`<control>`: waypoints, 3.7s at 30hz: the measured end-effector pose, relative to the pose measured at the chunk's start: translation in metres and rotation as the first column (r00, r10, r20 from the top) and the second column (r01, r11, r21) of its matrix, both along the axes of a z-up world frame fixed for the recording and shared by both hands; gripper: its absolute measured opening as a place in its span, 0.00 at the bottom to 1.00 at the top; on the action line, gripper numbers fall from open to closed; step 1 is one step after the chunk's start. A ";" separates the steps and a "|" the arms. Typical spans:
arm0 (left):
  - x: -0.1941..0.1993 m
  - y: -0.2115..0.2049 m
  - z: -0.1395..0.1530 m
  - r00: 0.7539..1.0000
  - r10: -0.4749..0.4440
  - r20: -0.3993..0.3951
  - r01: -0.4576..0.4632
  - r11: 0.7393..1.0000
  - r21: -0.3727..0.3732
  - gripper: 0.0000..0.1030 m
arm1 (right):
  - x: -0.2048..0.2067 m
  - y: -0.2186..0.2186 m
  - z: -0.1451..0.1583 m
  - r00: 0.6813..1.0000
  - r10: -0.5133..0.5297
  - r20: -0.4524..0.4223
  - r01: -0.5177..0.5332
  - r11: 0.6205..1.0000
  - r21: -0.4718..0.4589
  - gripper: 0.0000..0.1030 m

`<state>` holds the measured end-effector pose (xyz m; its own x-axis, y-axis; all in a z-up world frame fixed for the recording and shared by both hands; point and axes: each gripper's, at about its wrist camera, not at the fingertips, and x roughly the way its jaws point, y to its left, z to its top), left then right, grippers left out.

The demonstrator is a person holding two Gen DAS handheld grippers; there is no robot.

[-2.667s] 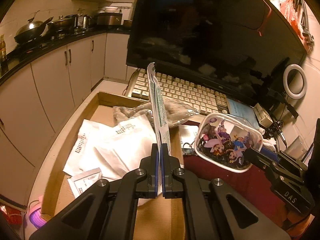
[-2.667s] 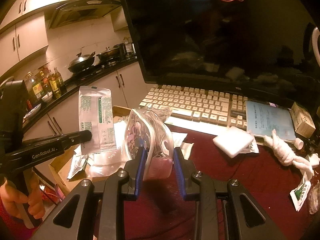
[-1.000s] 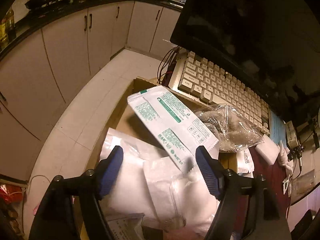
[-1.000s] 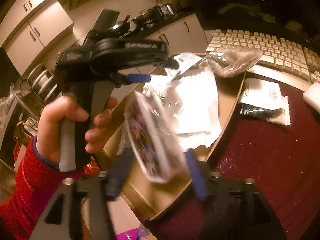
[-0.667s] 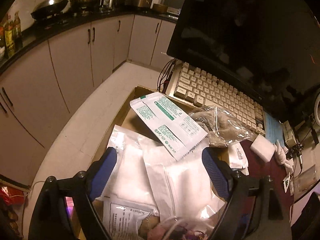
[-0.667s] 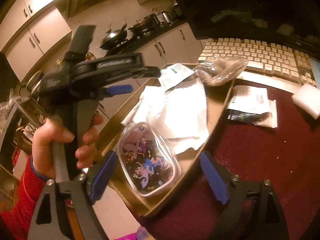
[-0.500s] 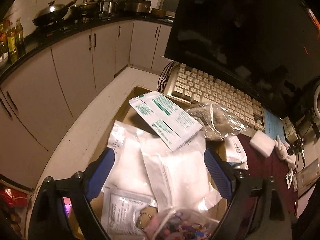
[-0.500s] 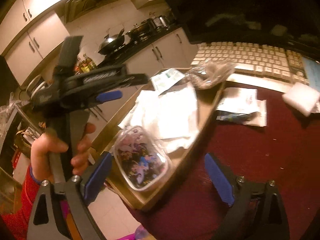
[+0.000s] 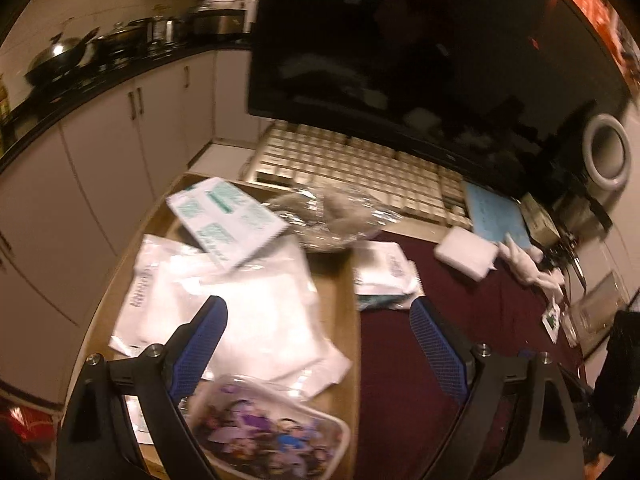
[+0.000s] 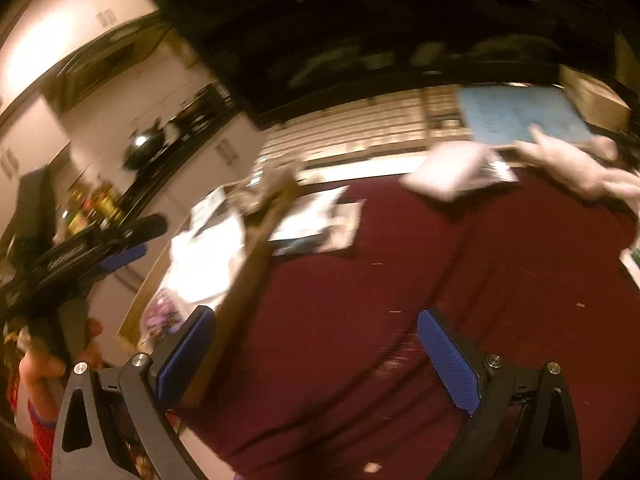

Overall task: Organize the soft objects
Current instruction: 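Withdraw both open grippers from the tray back over the table, then grasp the white foam pad with the left gripper while the right gripper grasps the green sachet, then lift the foam pad and green sachet and hold them above the table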

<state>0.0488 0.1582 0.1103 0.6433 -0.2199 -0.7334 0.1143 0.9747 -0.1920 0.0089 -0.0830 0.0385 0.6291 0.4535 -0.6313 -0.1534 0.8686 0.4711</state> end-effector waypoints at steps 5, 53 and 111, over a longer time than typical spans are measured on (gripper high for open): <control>-0.001 -0.024 -0.002 0.999 -0.050 -0.006 0.050 0.999 0.013 0.90 | -0.006 -0.035 -0.004 0.995 -0.096 -0.010 0.096 0.995 -0.014 0.99; 0.055 -0.185 -0.046 0.962 -0.257 -0.092 0.266 0.957 0.114 0.90 | 0.016 -0.180 -0.028 0.839 -0.541 -0.054 0.482 0.786 -0.387 0.99; 0.027 -0.143 -0.062 0.938 -0.319 -0.135 0.305 0.945 -0.118 0.13 | 0.001 -0.118 -0.024 0.951 -0.307 -0.026 0.292 0.925 -0.245 0.56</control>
